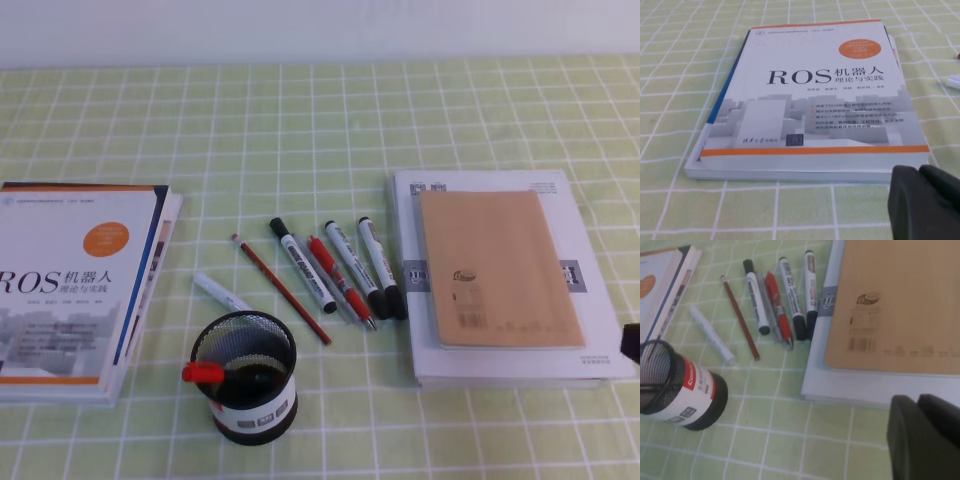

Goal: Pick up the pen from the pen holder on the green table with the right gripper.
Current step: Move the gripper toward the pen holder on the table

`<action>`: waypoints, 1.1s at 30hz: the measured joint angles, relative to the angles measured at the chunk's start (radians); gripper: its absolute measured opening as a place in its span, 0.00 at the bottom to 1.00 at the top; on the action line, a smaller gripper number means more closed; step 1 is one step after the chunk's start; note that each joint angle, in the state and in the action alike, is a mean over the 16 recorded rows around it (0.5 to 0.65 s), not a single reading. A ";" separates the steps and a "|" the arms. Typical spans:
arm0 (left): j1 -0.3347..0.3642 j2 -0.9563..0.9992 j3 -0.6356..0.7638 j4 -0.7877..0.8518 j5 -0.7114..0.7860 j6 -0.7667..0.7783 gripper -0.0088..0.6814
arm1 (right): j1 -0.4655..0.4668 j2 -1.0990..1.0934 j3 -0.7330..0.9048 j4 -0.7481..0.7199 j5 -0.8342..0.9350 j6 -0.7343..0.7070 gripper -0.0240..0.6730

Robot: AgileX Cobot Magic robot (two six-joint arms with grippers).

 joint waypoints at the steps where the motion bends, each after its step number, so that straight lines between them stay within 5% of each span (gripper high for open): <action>1: 0.000 0.000 0.000 0.000 0.000 0.000 0.00 | 0.023 0.020 -0.005 -0.003 -0.012 0.001 0.02; 23: 0.000 0.000 0.000 0.000 0.000 0.000 0.00 | 0.754 0.585 -0.234 -0.035 -0.426 0.048 0.02; 33: 0.000 0.000 0.000 0.000 0.000 0.000 0.00 | 1.007 0.746 -0.282 0.058 -0.838 -0.125 0.02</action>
